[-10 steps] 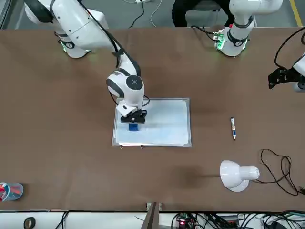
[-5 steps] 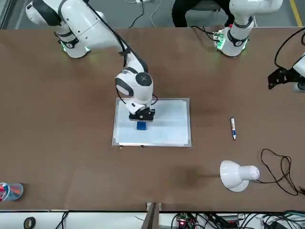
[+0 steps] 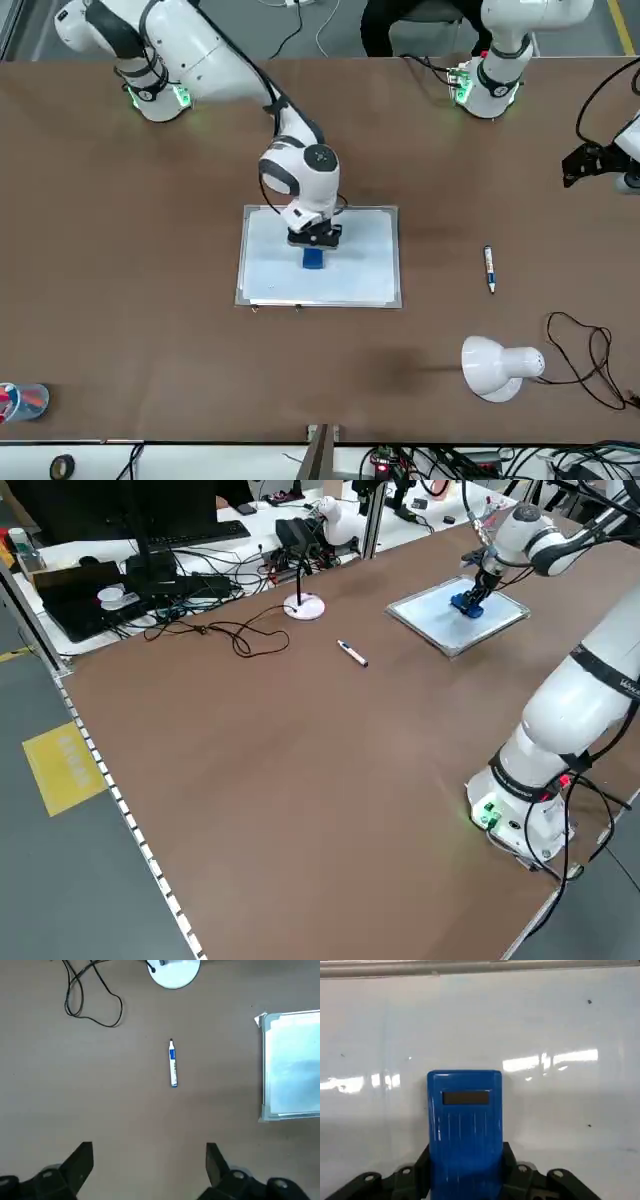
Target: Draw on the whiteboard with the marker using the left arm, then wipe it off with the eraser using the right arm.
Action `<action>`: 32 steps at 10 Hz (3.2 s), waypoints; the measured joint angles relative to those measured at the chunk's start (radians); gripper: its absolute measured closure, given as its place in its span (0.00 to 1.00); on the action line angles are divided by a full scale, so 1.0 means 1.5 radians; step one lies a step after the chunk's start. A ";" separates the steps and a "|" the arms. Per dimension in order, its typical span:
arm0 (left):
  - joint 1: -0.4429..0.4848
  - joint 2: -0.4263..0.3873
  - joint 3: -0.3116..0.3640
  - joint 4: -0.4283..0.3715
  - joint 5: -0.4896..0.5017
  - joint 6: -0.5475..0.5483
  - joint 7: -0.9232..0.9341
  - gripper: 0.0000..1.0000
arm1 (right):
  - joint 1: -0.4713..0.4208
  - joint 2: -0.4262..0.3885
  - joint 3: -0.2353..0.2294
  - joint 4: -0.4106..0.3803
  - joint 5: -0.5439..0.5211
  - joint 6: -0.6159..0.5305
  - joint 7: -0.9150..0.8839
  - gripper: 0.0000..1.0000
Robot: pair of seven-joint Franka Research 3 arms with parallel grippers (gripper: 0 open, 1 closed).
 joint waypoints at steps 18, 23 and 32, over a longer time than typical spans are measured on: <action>0.000 0.000 0.000 -0.001 0.000 0.001 0.000 0.00 | -0.159 -0.166 0.070 0.059 0.087 -0.250 -0.205 0.44; 0.000 0.000 0.000 -0.001 0.000 0.001 0.000 0.00 | -0.270 -0.274 0.068 -0.090 0.077 -0.231 -0.380 0.44; 0.000 0.000 0.000 -0.001 0.000 0.001 0.000 0.00 | -0.561 -0.401 0.066 -0.402 -0.003 0.023 -0.564 0.44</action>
